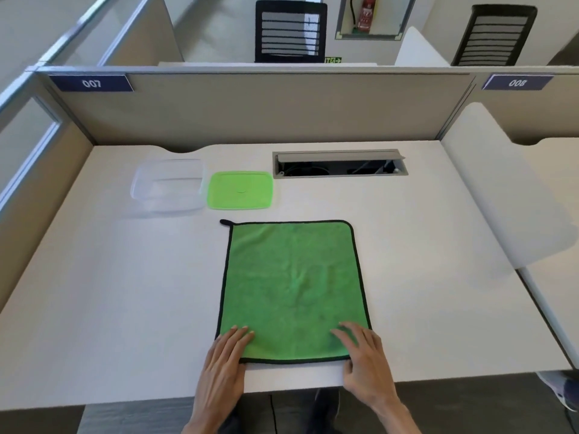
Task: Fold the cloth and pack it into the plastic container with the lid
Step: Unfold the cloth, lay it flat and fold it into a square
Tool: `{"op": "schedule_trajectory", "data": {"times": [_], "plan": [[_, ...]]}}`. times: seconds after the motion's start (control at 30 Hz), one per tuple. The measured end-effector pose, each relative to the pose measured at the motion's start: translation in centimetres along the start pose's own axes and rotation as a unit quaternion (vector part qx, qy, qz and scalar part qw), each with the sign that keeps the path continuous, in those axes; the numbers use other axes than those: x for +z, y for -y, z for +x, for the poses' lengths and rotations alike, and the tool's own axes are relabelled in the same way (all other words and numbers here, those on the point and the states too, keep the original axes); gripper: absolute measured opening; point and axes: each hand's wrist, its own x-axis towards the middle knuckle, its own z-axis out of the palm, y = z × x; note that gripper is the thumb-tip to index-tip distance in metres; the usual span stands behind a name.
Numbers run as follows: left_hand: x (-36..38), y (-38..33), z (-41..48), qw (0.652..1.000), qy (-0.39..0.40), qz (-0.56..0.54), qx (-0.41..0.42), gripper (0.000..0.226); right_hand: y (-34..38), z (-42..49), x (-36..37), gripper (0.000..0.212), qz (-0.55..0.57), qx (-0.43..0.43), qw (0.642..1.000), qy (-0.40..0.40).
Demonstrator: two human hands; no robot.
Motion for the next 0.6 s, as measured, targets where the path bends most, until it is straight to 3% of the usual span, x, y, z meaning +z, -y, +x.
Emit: {"op": "schedule_trajectory", "data": {"times": [0.2, 0.6], "plan": [[0.7, -1.6, 0.0, 0.999, -0.029, -0.023, -0.021, 0.063, -1.3, -0.3, -0.4, 0.061, 0.004, -0.009, 1.000, -0.017], [-3.9, -0.4, 7.7, 0.995, -0.097, 0.008, 0.016, 0.041, -1.1, 8.2, -4.3, 0.021, -0.023, 0.028, 0.976, -0.216]]}}
